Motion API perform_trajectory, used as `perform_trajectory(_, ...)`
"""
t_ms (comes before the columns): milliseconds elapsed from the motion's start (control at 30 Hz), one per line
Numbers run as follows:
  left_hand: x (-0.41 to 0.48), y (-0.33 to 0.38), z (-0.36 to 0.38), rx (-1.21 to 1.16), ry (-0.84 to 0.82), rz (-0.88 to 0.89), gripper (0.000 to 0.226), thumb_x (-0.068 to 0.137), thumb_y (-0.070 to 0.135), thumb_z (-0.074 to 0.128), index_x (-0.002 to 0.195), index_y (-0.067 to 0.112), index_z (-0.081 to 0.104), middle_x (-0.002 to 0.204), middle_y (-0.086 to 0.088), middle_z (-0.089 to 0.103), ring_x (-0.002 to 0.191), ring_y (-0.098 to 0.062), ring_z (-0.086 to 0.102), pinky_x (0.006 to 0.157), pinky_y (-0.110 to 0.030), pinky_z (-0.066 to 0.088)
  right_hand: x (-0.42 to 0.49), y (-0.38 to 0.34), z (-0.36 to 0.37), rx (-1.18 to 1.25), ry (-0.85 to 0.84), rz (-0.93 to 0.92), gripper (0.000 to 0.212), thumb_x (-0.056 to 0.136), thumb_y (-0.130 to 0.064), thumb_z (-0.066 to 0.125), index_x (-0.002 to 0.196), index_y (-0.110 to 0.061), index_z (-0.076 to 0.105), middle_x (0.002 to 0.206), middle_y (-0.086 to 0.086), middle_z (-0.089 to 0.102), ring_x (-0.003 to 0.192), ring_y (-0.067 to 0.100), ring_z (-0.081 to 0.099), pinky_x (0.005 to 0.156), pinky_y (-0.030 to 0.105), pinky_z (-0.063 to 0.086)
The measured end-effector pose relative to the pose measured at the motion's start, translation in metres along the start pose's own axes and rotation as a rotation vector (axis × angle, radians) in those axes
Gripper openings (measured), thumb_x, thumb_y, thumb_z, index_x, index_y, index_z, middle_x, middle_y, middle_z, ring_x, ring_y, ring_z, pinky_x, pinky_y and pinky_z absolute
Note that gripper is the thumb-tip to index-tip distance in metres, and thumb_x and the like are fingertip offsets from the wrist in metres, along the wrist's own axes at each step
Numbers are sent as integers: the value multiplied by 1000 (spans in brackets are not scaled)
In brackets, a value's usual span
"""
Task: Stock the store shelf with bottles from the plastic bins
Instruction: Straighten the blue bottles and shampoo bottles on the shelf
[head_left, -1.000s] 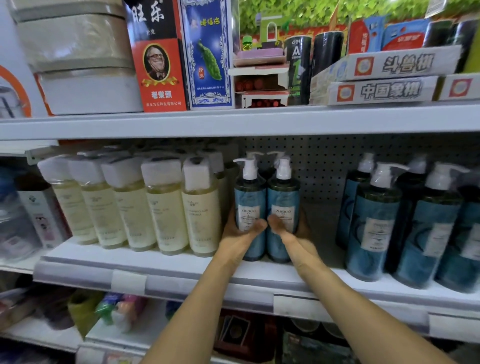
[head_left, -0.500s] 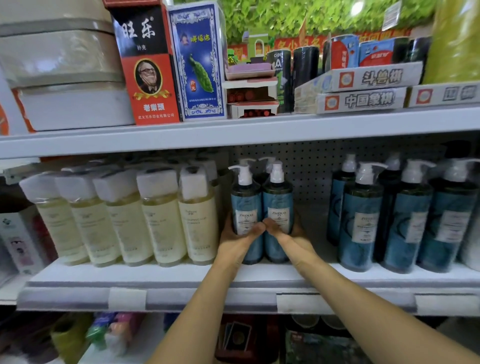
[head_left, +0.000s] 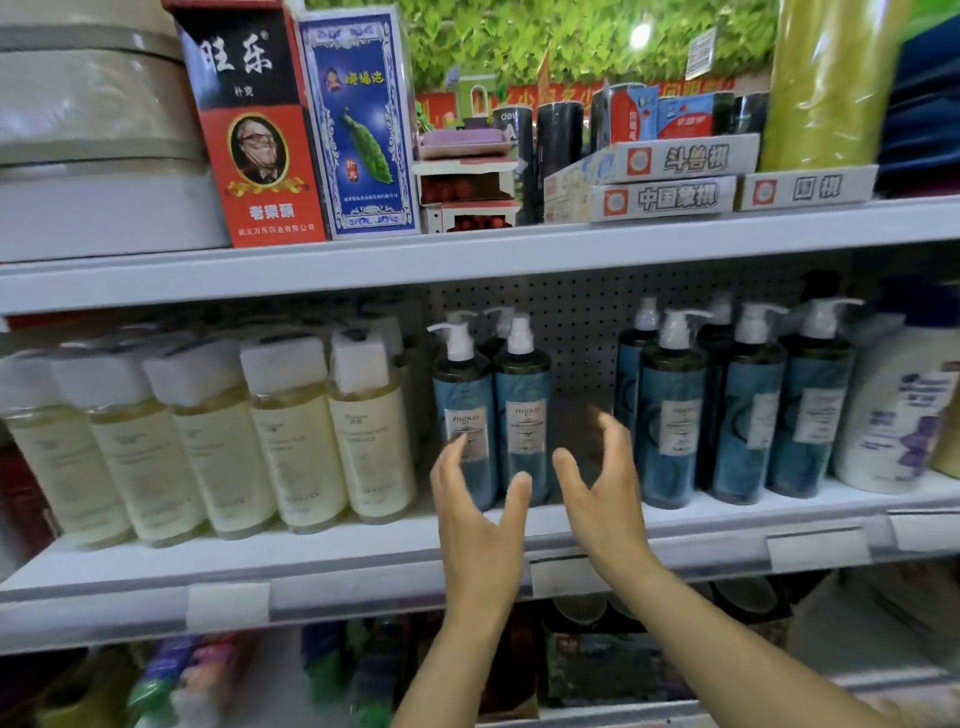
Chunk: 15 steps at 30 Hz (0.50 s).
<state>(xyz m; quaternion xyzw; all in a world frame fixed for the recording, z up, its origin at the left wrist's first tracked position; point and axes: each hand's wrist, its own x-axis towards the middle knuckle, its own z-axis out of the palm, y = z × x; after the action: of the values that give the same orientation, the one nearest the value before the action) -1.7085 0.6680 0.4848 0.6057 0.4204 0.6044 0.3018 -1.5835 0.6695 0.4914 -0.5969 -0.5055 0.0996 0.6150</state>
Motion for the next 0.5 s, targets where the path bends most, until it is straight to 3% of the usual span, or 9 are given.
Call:
perform_trajectory(67, -4, 4, 8, 6, -38, 79, 56, 93, 28, 67, 138, 42, 37, 141, 26, 39, 132, 13, 34, 108, -13, 29, 3, 3, -8, -4, 76, -41, 51, 97, -24, 57, 144, -23, 36, 134, -18, 34, 128, 1, 35, 106, 26, 32)
perform_trajectory(167, -1, 15, 23, -29, -124, 98, 47, 96, 25, 64, 128, 50, 41, 136, 30, 44, 130, 13, 39, 109, -14, 33, 8, 8, -22, -7, 133, -68, 46, 97, -22, 56, 140, -24, 39, 135, -15, 35, 130, 5, 35, 110, 34, 36)
perform_trajectory(333, -2, 30, 65, -111, -316, 19, 40, 98, 20, 61, 133, 37, 49, 136, 19, 51, 127, 6, 47, 110, -23, 41, 16, 20, -48, -23, 245, -211, 44, 93, -17, 55, 136, -17, 45, 139, -5, 37, 135, 13, 35, 113, 41, 35)
perform_trajectory(500, 10, 29, 103, -35, -417, -85, 53, 100, 25, 59, 149, 26, 39, 149, 11, 43, 130, -1, 43, 97, -8, 37, 21, 30, -66, 50, 224, -76, 55, 98, -17, 53, 148, -21, 31, 153, -6, 26, 143, 11, 25, 118, 38, 28)
